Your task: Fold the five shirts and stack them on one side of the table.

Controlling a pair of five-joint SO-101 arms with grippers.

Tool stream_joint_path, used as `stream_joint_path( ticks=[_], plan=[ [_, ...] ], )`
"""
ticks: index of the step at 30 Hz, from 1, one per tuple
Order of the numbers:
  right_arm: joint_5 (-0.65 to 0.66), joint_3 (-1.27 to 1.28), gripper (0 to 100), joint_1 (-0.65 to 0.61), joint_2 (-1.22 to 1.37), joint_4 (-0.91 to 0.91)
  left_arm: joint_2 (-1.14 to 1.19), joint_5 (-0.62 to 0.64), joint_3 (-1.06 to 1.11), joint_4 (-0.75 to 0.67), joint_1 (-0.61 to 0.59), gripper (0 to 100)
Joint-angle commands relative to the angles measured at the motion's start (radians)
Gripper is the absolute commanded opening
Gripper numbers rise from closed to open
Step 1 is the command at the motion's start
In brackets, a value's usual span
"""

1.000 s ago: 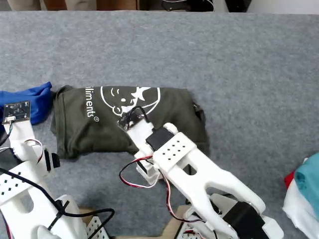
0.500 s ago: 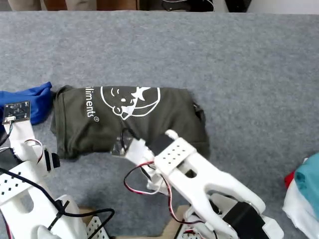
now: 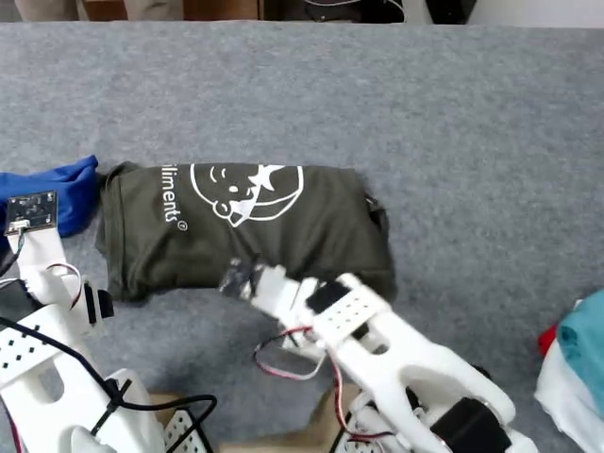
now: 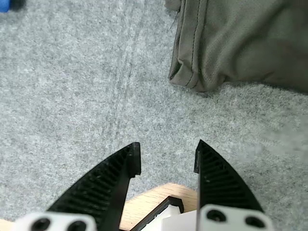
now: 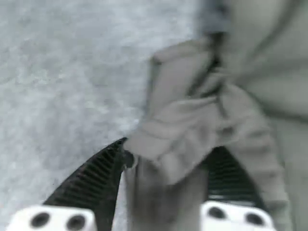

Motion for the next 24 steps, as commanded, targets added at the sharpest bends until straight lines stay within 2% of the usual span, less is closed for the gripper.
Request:
stream_joint_path(
  ticks=[1,9,19,24],
  plan=[
    [0.006,0.028,0.4,0.091,0.004,-0.06,-0.015,-0.008,-0.006,0.008,0.011,19],
    [0.005,-0.019,0.5,0.122,-0.004,0.035,-0.015,-0.008,-0.006,0.008,0.011,19],
    [0.006,-0.394,0.5,0.128,-0.005,0.419,-0.015,-0.009,-0.006,0.008,0.012,19],
    [0.009,-0.506,0.5,0.13,0.002,0.445,-0.015,-0.009,-0.006,0.008,0.011,19]
  ],
)
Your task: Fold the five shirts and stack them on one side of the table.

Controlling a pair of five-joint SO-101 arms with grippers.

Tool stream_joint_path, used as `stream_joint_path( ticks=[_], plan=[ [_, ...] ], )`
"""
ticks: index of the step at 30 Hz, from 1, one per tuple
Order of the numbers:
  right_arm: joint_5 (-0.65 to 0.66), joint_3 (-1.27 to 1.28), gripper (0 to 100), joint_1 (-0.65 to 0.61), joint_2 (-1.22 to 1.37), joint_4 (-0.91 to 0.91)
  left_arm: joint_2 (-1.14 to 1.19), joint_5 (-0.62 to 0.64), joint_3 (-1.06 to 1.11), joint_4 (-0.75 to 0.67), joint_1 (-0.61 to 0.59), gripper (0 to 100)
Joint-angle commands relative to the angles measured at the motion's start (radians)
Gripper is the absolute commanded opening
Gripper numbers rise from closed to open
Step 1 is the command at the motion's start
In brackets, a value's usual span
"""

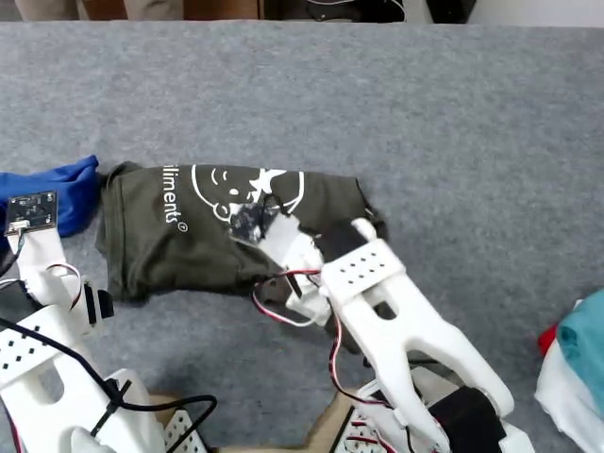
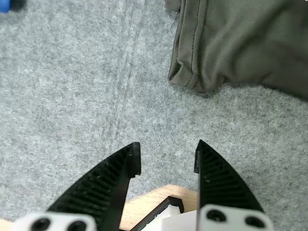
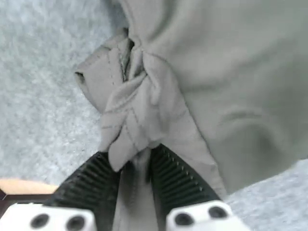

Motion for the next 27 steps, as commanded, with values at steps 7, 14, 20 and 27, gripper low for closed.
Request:
stream_joint_path(
  ticks=[7,14,20,27],
  plan=[
    [0.272,-0.176,0.5,0.053,-0.004,-0.017,-0.015,-0.009,-0.014,0.008,0.011,19],
    [0.411,-0.199,0.5,0.142,0.001,-0.074,-0.015,-0.02,-0.012,0.008,0.026,19],
    [0.476,-0.203,0.5,0.156,0.116,-0.17,-0.015,-0.025,-0.008,0.008,0.06,19],
    [0.48,-0.346,0.5,0.157,0.248,-0.195,-0.015,-0.025,-0.014,0.008,0.055,19]
  ],
)
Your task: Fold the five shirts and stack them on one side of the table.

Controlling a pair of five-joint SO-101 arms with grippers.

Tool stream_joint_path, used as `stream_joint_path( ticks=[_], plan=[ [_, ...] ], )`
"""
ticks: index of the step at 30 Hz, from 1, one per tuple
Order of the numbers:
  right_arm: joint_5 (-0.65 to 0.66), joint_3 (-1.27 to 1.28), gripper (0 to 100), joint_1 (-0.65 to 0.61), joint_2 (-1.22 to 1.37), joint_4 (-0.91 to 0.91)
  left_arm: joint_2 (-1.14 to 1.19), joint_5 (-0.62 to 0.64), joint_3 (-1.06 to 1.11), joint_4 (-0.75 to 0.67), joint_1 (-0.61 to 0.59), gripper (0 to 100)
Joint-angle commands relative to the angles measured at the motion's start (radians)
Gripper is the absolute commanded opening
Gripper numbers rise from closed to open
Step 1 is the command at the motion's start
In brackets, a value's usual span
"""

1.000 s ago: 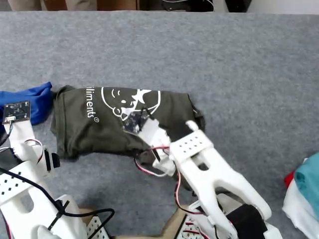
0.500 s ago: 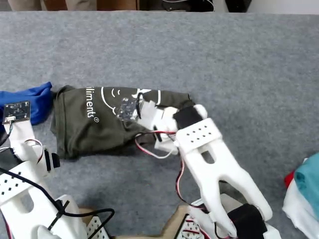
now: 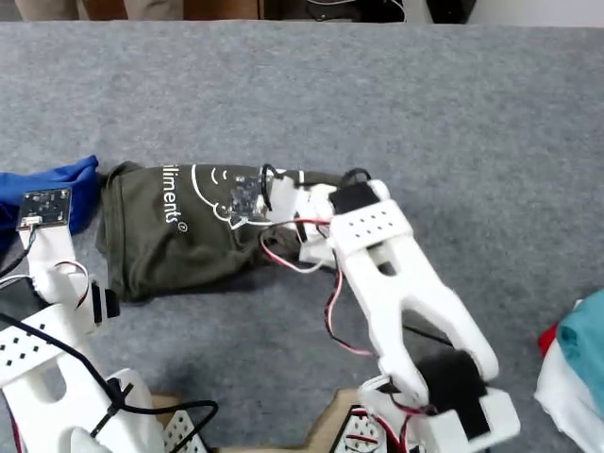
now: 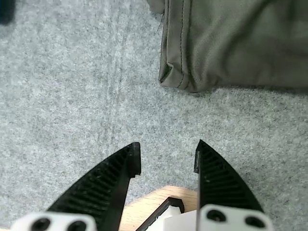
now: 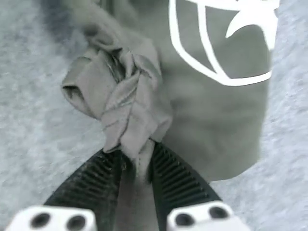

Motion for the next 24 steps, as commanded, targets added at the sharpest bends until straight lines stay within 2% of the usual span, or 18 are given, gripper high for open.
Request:
stream_joint_path(
  ticks=[1,9,17,21,24],
  plan=[
    [0.011,-0.136,0.5,0.013,0.038,0.002,-0.015,-0.006,-0.014,0.008,0.003,19],
    [0.054,-0.271,1.3,0.013,0.165,0.028,-0.015,-0.006,-0.014,0.008,0.002,19],
    [0.054,-0.325,32.2,0.018,0.223,0.031,-0.015,-0.006,-0.008,0.006,0.008,19],
    [0.052,-0.386,34.6,0.059,0.223,0.043,-0.015,-0.006,-0.011,0.005,0.008,19],
    [0.052,-0.472,34.6,0.088,0.223,0.161,-0.015,-0.006,-0.008,0.005,0.008,19]
  ],
)
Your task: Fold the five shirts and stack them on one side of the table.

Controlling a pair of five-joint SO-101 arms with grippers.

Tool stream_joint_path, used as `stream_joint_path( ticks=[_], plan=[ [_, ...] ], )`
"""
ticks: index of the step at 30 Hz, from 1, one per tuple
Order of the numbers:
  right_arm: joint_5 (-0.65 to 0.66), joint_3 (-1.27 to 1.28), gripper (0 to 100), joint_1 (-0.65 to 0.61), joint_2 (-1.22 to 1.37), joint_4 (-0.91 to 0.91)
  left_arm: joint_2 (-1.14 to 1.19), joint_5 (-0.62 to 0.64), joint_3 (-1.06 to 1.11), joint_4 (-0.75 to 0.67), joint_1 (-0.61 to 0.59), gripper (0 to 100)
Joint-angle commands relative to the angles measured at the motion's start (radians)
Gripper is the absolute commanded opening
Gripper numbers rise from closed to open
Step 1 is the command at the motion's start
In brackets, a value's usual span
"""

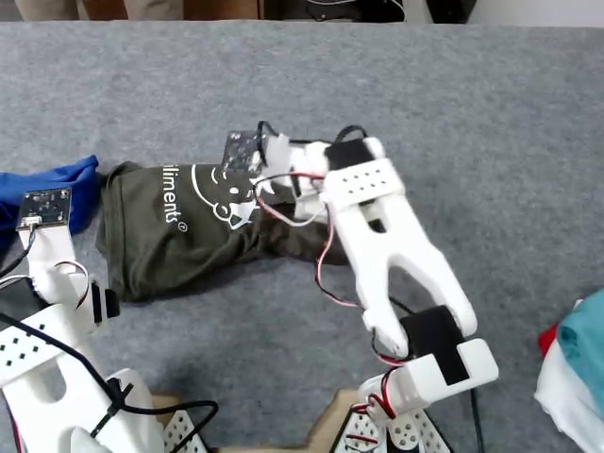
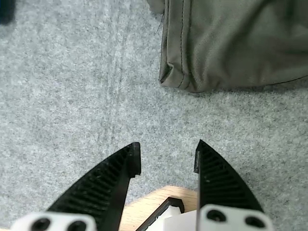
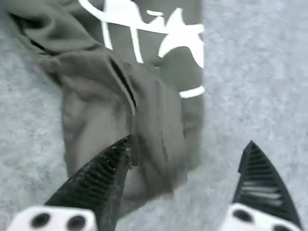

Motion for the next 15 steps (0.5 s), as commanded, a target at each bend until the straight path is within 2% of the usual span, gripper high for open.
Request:
stream_joint_path(
  ticks=[1,6,10,12,15],
  plan=[
    [0.0,-0.142,34.6,0.041,-0.005,0.153,-0.015,-0.006,-0.008,0.005,0.009,19],
    [-0.109,-0.295,34.6,0.048,-0.004,0.465,-0.015,-0.006,-0.006,0.005,0.009,19],
    [-0.18,-0.295,34.1,0.047,-0.001,0.582,-0.015,-0.005,-0.017,-0.003,0.009,19],
    [-0.242,-0.277,29.9,0.051,-0.005,0.597,-0.007,0.005,-0.028,-0.04,0.009,19],
    [-0.347,-0.268,17.9,0.079,-0.005,0.6,0.002,0.089,-0.068,-0.092,0.009,20]
  ],
)
